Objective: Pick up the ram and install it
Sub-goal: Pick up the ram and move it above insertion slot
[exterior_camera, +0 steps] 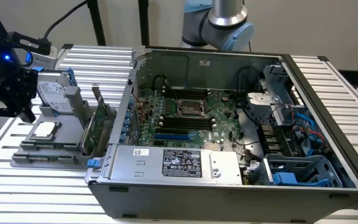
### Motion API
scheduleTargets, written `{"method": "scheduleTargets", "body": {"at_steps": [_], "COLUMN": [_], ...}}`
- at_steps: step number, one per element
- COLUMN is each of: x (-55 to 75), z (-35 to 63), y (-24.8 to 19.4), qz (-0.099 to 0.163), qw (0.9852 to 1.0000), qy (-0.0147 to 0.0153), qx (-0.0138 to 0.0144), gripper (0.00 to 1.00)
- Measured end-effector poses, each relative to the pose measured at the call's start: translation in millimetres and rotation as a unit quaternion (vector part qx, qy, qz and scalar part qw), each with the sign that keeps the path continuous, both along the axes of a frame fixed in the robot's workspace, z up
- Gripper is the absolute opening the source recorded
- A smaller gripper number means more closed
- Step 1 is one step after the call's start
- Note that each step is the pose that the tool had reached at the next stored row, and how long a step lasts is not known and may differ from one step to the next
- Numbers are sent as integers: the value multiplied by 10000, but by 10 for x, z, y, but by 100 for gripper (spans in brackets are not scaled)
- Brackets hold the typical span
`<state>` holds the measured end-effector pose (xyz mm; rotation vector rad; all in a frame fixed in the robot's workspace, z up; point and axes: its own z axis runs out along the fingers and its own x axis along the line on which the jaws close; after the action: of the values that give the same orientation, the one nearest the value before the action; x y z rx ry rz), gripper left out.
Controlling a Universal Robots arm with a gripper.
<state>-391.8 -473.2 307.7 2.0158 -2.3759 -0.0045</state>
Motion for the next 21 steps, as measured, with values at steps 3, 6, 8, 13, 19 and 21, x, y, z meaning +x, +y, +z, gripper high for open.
{"method": "scheduleTargets", "body": {"at_steps": [3, 6, 8, 13, 19, 21], "x": [0, 0, 0, 0, 0, 1], "z": [-36, -77, -105, -173, -270, -306], "y": [-25, -63, -96, -180, -266, -287], "qz": [59, 99, 115, 145, 190, 211], "qw": [10000, 9999, 9999, 9997, 9995, 9995], "qy": [-10, -15, -15, -16, -16, -16], "qx": [15, 43, 74, 178, 245, 255], "gripper": [0, 0, 0, 0, 100, 100]}}
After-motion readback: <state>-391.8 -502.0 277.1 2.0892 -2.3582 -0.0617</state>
